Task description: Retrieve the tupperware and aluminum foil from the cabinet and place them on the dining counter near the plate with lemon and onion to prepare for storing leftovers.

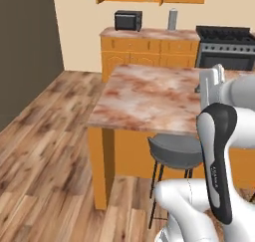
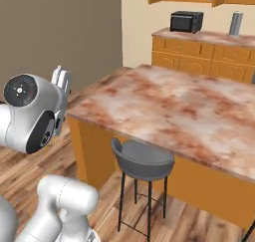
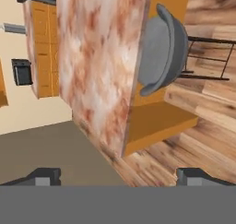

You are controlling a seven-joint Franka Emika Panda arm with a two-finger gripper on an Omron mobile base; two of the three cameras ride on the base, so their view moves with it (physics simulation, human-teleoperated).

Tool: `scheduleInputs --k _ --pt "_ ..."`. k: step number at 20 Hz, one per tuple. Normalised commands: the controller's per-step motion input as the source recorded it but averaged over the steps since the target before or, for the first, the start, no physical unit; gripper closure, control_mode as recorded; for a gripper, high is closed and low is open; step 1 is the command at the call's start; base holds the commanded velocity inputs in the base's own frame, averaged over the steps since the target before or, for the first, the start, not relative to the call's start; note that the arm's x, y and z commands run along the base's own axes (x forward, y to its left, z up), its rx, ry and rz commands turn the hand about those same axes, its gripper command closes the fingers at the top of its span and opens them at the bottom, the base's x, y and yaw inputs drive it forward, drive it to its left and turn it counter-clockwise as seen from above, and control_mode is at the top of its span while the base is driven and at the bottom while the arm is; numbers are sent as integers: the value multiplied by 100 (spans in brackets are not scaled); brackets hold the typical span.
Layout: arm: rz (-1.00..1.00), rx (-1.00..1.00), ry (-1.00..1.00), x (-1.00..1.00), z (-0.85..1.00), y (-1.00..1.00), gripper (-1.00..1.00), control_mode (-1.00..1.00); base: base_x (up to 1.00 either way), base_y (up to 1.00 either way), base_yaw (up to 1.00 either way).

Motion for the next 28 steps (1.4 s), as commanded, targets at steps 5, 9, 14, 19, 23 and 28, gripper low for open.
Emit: scheduleInputs --k 5,9,14,19,23,28 --pt "0 0 0 0 0 0 -100 100 1 100 57" --pt "0 0 0 0 0 0 -100 100 15 100 58" --pt "0 0 0 0 0 0 -100 100 58 99 41" --pt "0 0 0 0 0 0 -100 100 79 79 -12" --pt "0 0 0 0 0 0 -100 100 81 65 -42" --pt "0 0 0 0 0 0 -100 100 100 37 -49"
